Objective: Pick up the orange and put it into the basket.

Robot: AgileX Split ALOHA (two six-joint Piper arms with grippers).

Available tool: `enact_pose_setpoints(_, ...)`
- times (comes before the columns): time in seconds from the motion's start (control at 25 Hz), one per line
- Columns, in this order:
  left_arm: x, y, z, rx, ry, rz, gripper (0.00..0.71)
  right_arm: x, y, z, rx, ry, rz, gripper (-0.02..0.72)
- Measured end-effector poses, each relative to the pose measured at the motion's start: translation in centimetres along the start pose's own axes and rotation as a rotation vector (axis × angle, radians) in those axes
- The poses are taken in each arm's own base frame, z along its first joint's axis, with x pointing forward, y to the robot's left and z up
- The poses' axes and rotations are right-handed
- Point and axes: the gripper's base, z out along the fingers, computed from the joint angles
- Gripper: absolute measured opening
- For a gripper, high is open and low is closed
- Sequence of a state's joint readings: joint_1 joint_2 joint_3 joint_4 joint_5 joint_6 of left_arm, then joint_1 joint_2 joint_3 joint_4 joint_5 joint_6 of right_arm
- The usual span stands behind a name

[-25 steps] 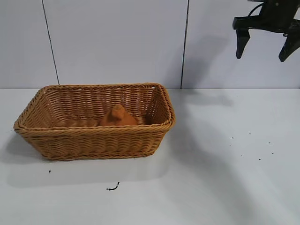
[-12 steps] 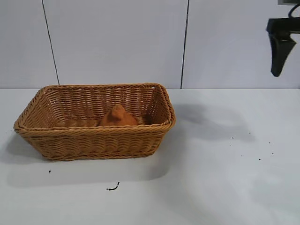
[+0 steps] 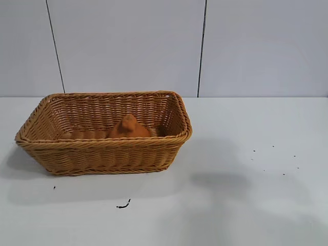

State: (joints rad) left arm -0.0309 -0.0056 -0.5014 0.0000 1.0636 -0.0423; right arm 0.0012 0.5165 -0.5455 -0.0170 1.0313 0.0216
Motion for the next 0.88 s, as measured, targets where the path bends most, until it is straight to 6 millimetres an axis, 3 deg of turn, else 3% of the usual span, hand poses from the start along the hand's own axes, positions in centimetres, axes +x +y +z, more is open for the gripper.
enact_pose_setpoints(0.12,0.0,0.0,0.0,0.000,0.000,0.000,0.666,2.2,0.0,-1.1,-0.003,-0.112,0.002,0.694)
enact_pose_setpoints(0.52,0.0,0.0,0.0,0.000,0.000,0.000,0.666,5.3,-0.1,-4.6,-0.008,-0.431,0.005,0.694)
enact_pose_setpoints(0.88,0.0,0.0,0.0,0.000,0.000,0.000,0.666,6.0,-0.1,-5.1,-0.009,-0.479,0.006,0.694)
